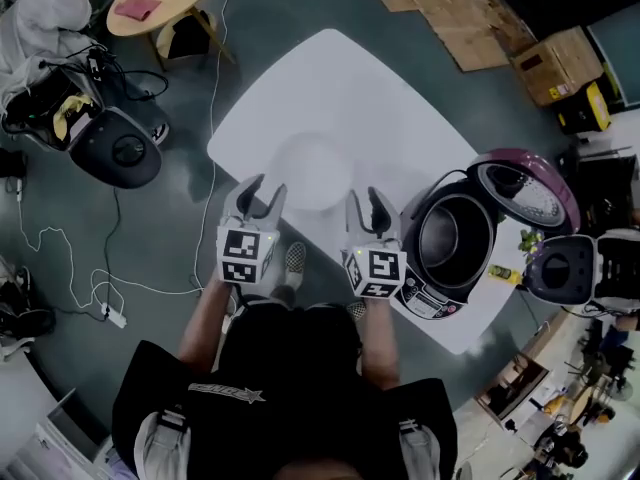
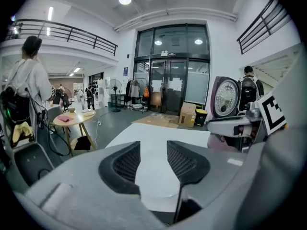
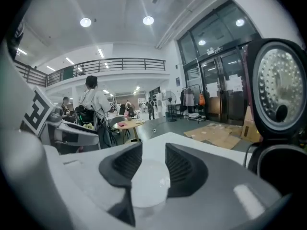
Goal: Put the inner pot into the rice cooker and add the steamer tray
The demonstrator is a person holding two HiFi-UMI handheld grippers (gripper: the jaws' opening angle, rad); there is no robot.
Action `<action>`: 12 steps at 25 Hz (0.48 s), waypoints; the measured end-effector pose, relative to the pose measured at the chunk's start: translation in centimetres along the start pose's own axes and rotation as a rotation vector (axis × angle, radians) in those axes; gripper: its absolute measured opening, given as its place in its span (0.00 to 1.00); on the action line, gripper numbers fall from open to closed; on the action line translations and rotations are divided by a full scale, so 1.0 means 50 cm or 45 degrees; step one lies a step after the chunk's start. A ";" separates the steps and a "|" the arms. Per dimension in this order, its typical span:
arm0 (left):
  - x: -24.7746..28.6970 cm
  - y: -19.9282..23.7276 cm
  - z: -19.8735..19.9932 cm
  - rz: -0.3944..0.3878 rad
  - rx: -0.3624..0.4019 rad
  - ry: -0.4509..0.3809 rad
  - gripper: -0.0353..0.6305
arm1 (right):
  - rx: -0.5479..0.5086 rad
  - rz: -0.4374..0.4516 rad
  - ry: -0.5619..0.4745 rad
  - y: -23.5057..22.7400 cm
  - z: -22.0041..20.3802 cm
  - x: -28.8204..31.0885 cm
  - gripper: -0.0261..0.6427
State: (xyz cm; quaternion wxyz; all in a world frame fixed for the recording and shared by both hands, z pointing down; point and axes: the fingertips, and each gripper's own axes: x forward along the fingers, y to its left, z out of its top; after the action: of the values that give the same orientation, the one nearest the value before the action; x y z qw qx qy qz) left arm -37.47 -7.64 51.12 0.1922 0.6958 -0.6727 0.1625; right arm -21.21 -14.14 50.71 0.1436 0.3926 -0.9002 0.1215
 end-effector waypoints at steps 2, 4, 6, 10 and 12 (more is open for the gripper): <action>0.021 0.017 -0.021 -0.003 -0.017 0.022 0.35 | 0.005 -0.011 0.047 -0.006 -0.028 0.026 0.27; 0.043 0.029 -0.046 -0.002 -0.024 0.055 0.35 | 0.011 -0.021 0.093 -0.015 -0.058 0.049 0.27; 0.065 0.034 -0.071 0.001 -0.029 0.088 0.35 | 0.020 -0.028 0.132 -0.028 -0.085 0.067 0.27; 0.100 0.044 -0.126 -0.001 -0.051 0.160 0.35 | 0.053 -0.032 0.192 -0.041 -0.137 0.098 0.27; 0.116 0.045 -0.148 -0.006 -0.057 0.190 0.35 | 0.069 -0.035 0.227 -0.045 -0.168 0.112 0.27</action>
State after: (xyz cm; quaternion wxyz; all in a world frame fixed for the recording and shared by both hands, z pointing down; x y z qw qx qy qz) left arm -39.22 -9.18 60.52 0.2577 0.6789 -0.6583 0.1982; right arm -21.81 -16.63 60.74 0.2142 0.3964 -0.8747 0.1784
